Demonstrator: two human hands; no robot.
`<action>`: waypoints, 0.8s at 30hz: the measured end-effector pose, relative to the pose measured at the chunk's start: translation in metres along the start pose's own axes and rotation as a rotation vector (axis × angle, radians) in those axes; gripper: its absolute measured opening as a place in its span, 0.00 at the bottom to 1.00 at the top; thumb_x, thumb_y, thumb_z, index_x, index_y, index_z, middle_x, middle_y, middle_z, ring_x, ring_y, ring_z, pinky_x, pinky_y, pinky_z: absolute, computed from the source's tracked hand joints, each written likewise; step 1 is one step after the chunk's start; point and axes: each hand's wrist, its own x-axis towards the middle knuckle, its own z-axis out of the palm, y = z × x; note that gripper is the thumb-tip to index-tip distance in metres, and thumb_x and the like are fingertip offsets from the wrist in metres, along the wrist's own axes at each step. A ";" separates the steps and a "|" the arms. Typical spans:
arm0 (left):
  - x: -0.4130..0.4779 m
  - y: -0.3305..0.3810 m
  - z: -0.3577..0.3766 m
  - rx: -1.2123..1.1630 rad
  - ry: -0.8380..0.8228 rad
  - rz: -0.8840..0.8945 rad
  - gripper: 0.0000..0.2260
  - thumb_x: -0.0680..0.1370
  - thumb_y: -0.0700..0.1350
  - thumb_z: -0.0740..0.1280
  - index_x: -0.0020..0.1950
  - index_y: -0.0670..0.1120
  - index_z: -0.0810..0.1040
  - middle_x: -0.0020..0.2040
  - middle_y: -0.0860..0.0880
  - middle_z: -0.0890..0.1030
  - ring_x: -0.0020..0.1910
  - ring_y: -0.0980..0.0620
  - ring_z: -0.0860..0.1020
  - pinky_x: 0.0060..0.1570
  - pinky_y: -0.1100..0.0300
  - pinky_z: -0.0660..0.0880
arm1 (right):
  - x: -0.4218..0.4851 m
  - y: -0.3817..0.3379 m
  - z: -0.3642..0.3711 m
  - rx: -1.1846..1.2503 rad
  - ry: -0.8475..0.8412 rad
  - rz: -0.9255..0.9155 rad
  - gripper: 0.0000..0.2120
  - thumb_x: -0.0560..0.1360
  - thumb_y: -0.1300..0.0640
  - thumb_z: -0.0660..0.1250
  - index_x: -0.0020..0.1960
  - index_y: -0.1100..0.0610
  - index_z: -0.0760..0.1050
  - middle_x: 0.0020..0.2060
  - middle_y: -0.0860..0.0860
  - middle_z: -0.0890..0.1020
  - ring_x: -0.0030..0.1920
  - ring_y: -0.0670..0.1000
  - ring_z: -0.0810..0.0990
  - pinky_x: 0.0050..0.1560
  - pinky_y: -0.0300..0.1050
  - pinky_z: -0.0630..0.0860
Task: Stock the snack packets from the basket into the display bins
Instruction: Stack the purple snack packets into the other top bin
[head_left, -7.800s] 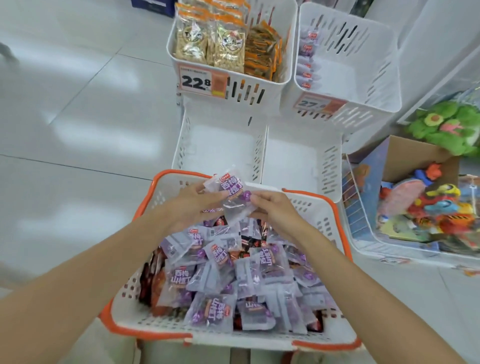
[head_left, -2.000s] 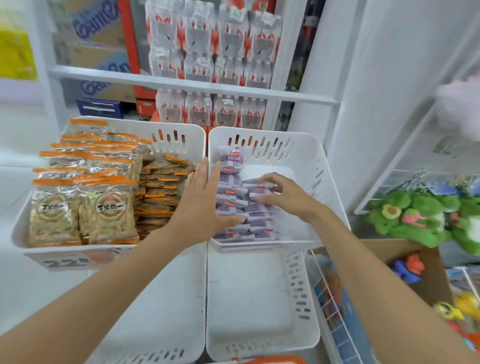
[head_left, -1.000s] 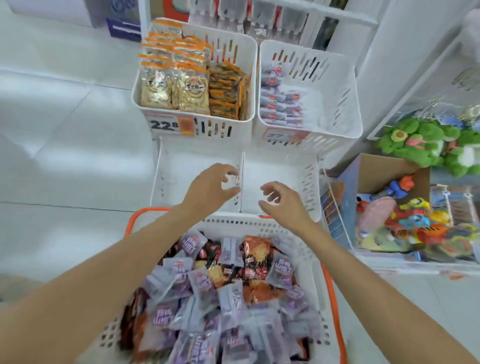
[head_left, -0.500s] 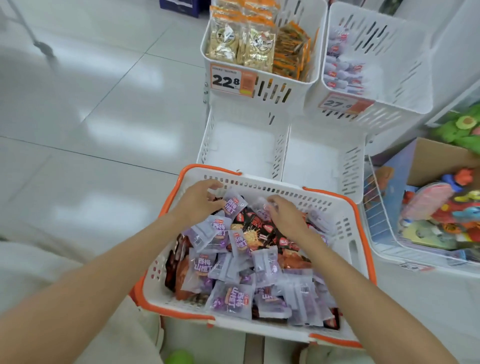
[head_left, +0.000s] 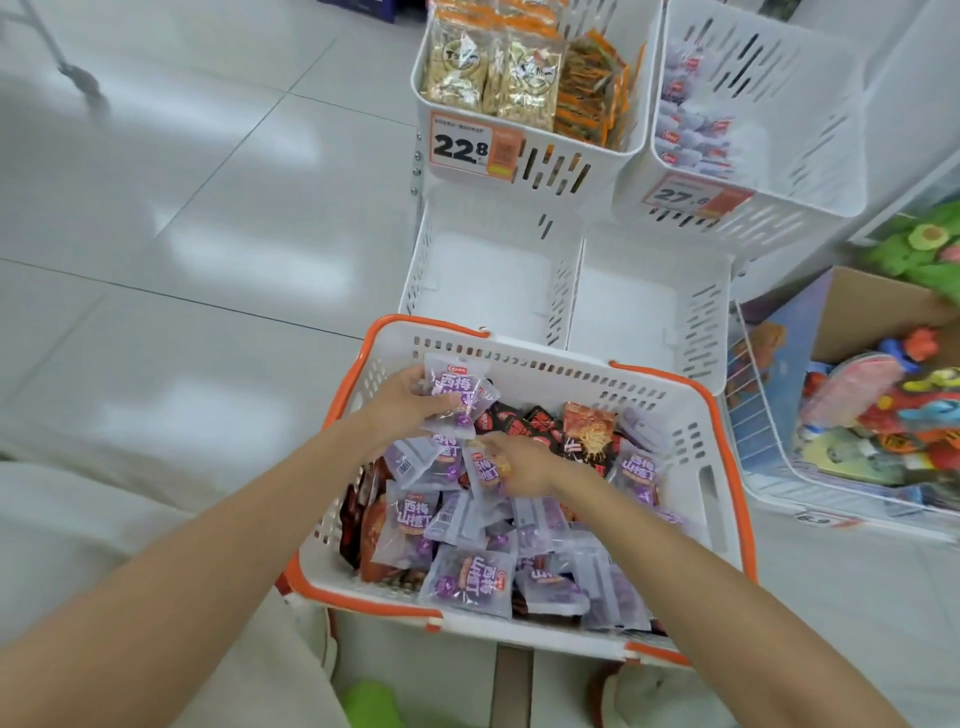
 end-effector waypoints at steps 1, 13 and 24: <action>0.000 -0.001 -0.002 -0.025 0.015 -0.015 0.17 0.76 0.43 0.72 0.64 0.45 0.74 0.56 0.43 0.83 0.46 0.50 0.84 0.45 0.56 0.82 | 0.004 -0.003 0.003 -0.070 0.035 -0.009 0.32 0.74 0.57 0.72 0.75 0.50 0.63 0.66 0.55 0.75 0.65 0.58 0.72 0.62 0.51 0.72; -0.009 -0.012 -0.007 0.017 0.057 -0.043 0.16 0.78 0.43 0.70 0.65 0.49 0.73 0.54 0.47 0.83 0.49 0.50 0.84 0.50 0.51 0.82 | -0.007 -0.004 -0.023 0.343 0.113 -0.111 0.12 0.76 0.59 0.70 0.60 0.57 0.80 0.57 0.51 0.82 0.57 0.51 0.80 0.63 0.49 0.75; -0.009 0.054 0.046 0.114 -0.095 0.159 0.19 0.74 0.50 0.74 0.63 0.54 0.73 0.56 0.53 0.82 0.55 0.54 0.80 0.52 0.60 0.78 | -0.085 -0.024 -0.136 0.753 0.613 -0.335 0.06 0.75 0.62 0.72 0.51 0.57 0.80 0.45 0.48 0.82 0.42 0.45 0.78 0.43 0.33 0.74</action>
